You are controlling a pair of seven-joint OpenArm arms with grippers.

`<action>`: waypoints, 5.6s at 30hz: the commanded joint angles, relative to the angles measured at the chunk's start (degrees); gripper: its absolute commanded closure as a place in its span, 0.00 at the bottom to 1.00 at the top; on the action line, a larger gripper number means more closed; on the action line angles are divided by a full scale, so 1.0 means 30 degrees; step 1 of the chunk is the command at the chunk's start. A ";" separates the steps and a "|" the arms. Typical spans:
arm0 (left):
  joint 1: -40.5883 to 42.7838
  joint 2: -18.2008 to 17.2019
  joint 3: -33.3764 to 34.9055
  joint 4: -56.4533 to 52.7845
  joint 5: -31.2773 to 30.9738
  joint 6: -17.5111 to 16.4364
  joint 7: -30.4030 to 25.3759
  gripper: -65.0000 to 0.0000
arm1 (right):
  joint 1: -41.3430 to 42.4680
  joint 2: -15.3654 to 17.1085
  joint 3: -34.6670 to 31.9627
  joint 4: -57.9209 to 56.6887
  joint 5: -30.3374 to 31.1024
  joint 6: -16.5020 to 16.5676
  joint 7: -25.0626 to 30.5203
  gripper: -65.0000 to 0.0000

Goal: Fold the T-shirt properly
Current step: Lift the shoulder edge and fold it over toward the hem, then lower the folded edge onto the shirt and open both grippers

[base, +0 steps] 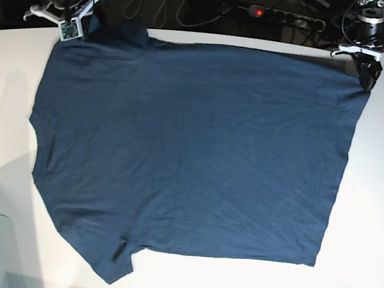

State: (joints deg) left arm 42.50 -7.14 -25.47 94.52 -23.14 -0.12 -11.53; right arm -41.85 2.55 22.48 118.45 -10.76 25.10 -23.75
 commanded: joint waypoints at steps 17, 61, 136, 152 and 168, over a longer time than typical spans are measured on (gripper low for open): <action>-0.4365 -0.0390 -0.0227 -0.0195 -0.0010 0.0055 0.2100 1.00 | 0.6666 0.0514 0.0023 0.0091 0.0086 0.0350 -0.3762 1.00; -0.9288 -0.2530 0.0184 -0.0899 0.0020 0.0025 0.5909 1.00 | 1.4696 0.1100 -0.2497 -0.6122 0.0028 0.0292 -0.3732 1.00; -1.3654 -0.3438 0.1034 -0.3331 -0.0068 0.0055 0.5938 0.51 | 1.6395 0.1041 -0.2380 -0.8671 0.0057 0.0321 -0.3703 0.34; -1.2863 -0.2676 -0.0256 -0.6994 -0.0156 0.0025 0.5792 0.51 | 1.1560 0.0602 -0.1676 -0.3983 0.0145 0.0321 -0.3703 0.34; -1.3156 -0.2676 0.1708 -0.9045 -0.0186 0.0025 0.5763 0.73 | 1.0622 0.0660 0.1313 -0.3660 0.0145 0.0350 -0.3762 0.34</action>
State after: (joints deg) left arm 3.29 -14.76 -20.40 67.16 -23.38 -0.03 4.23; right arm -10.70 3.81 26.30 106.54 -10.74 25.85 -36.40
